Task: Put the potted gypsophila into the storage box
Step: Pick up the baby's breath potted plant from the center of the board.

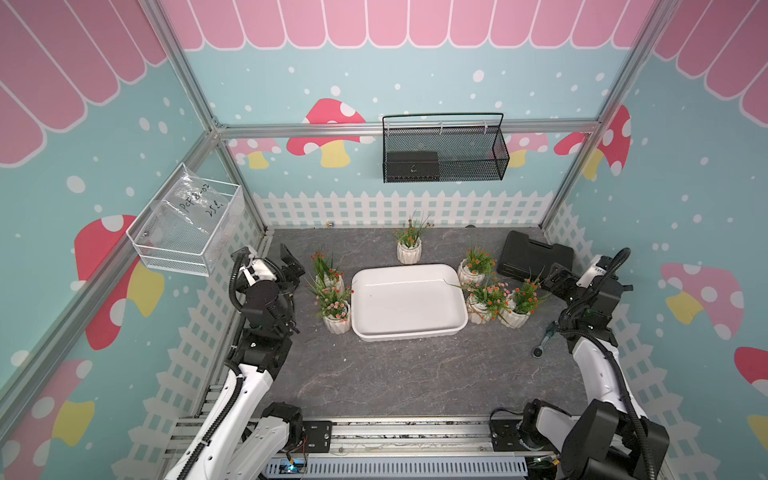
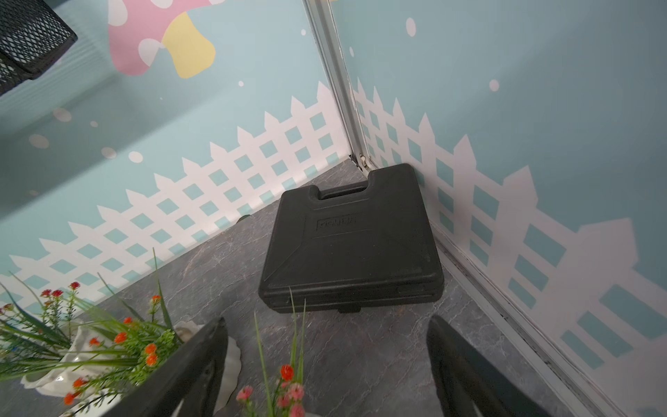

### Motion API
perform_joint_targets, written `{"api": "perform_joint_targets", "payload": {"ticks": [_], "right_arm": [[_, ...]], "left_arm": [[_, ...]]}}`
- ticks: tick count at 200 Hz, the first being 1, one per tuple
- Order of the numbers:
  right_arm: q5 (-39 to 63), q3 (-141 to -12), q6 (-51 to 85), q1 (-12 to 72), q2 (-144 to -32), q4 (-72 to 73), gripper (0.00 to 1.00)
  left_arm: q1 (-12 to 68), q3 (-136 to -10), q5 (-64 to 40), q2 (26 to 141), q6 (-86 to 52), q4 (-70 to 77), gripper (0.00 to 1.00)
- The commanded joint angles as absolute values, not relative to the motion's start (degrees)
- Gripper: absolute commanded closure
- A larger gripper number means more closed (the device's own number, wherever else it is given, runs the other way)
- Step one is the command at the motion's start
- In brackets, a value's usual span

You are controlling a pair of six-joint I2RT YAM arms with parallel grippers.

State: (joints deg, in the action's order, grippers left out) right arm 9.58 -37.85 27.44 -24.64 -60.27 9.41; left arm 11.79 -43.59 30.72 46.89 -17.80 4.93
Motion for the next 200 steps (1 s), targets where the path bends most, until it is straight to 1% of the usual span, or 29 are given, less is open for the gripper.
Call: {"api": "perform_joint_targets", "payload": {"ticks": [1,15,31,58,76,85,91,116,146,164,173,183,200], "right_arm": [[11.15,-40.47,30.48,-24.99,-56.96,-4.76,0.14],[14.84,-41.91,30.8,-26.61,-56.25,-8.82,0.18],[19.67,-42.82,30.94,-30.65,-56.47,-11.54,0.21],[26.52,-42.1,29.61,-37.95,-57.63,-12.23,0.23],[30.32,-40.68,28.33,-40.1,-59.4,-12.04,0.24],[31.78,-39.9,27.48,-40.57,-60.72,-12.08,0.28],[32.09,-39.39,27.05,-40.73,-61.68,-12.22,0.3],[28.32,-37.11,25.77,-40.69,-63.59,-11.43,0.29],[28.15,-35.84,25.99,-40.63,-65.06,-9.96,0.29],[27.12,-34.66,26.84,-40.45,-65.6,-8.57,0.29],[27.12,-34.61,26.98,-40.1,-66.52,-8.27,0.29],[27.03,-34.8,26.45,-39.53,-67.9,-8.23,0.31],[27.31,-35.07,25.45,-38.9,-70.21,-8.29,0.31]], "left_arm": [[16.25,-48.44,20.51,49.65,-22.6,-9.46,0.04],[18.18,-52.47,10.1,53.67,-23.52,-11.59,0.07],[20.76,-56.15,2.06,58.3,-23.71,-12.72,0.13],[28.03,-59.66,-1.53,63.72,-22.66,-11.32,0.12],[31.67,-61.88,-4.75,67.49,-23.44,-10.64,0.14],[33.49,-62.84,-5.7,69.43,-23.89,-10.59,0.15],[34.43,-63.47,-6.56,70.65,-23.66,-10.78,0.17],[37.12,-65.03,-8.03,74.93,-23.15,-10.39,0.19],[37.4,-66.24,-11.64,79.17,-23.73,-10.32,0.23],[37.44,-66.42,-13.04,80.7,-24.58,-9.16,0.23],[37.53,-66.57,-13.98,81.48,-24.99,-8.6,0.24],[37.53,-67.0,-14.64,82.44,-25.68,-8.37,0.25],[37.63,-67.71,-16.5,84.04,-26.43,-8.38,0.25]]}}
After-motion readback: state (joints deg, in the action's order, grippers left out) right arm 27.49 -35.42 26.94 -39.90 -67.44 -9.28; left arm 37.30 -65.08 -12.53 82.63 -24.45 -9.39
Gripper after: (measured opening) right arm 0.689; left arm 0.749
